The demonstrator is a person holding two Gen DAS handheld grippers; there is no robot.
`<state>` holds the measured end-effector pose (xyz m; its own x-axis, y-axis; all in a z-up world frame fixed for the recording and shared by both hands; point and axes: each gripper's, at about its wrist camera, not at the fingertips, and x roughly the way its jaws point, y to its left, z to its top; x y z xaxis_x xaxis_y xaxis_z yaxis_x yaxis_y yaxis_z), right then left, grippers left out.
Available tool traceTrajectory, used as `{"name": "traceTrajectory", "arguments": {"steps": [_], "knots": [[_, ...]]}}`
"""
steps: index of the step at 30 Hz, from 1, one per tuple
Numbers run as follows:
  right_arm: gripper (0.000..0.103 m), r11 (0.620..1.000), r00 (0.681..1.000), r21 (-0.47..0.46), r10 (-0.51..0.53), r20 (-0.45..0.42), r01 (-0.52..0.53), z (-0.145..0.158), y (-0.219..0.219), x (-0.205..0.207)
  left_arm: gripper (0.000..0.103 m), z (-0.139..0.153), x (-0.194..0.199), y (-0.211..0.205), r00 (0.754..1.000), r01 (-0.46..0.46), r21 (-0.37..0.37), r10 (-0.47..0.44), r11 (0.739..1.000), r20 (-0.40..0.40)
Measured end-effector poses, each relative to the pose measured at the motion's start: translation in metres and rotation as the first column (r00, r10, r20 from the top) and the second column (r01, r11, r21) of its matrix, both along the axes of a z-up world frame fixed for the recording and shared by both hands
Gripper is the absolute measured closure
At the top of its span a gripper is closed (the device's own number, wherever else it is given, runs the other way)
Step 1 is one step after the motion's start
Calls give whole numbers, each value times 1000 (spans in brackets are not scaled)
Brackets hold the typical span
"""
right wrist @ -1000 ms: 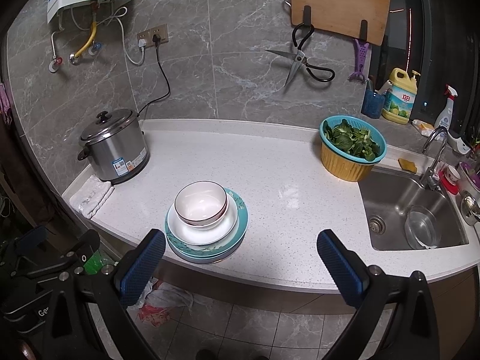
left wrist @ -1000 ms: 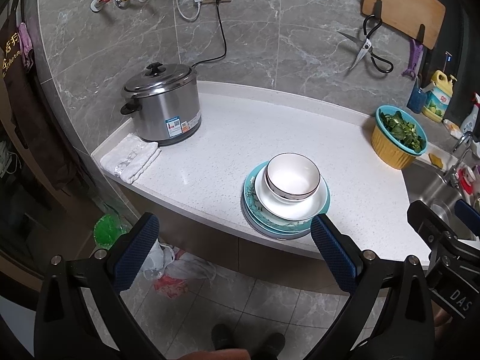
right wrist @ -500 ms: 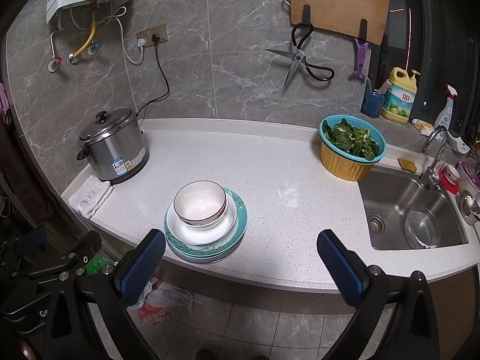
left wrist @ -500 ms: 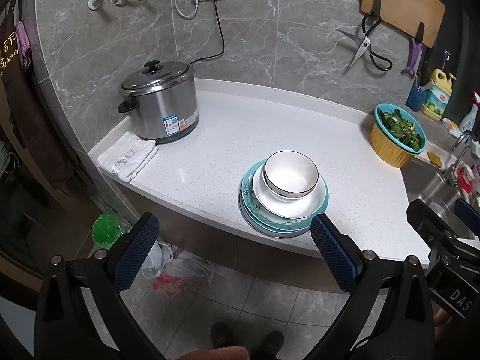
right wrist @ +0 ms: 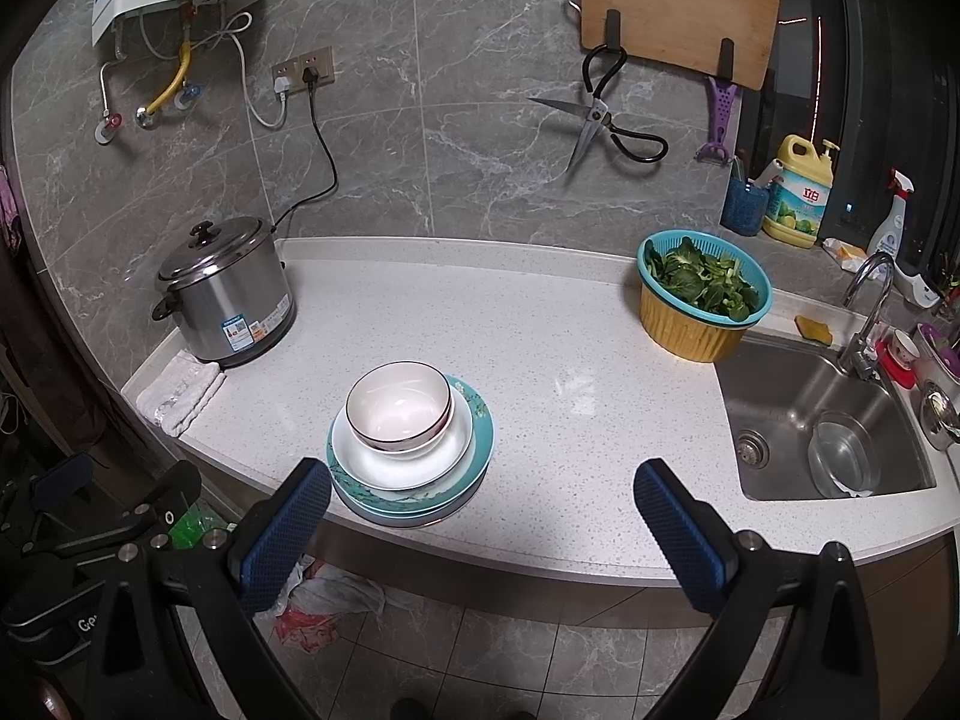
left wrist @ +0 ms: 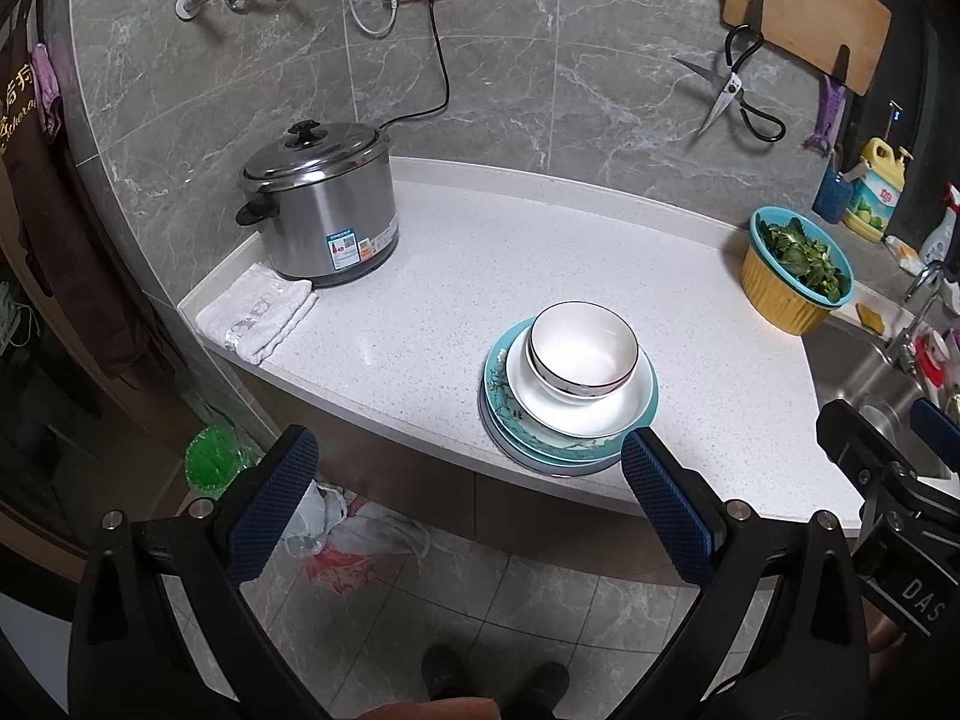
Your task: Organize plates and bowls
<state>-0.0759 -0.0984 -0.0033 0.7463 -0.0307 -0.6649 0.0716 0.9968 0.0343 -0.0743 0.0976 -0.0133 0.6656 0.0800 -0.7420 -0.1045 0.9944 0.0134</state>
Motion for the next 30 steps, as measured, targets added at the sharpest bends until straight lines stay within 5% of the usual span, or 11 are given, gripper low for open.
{"name": "traceTrajectory", "arguments": {"steps": [30], "knots": [[0, 1000, 1000, -2, 4, -1, -4, 0, -4, 0, 0, 3, 3, -3, 1000, 0, 1, 0, 1000, 8]]}}
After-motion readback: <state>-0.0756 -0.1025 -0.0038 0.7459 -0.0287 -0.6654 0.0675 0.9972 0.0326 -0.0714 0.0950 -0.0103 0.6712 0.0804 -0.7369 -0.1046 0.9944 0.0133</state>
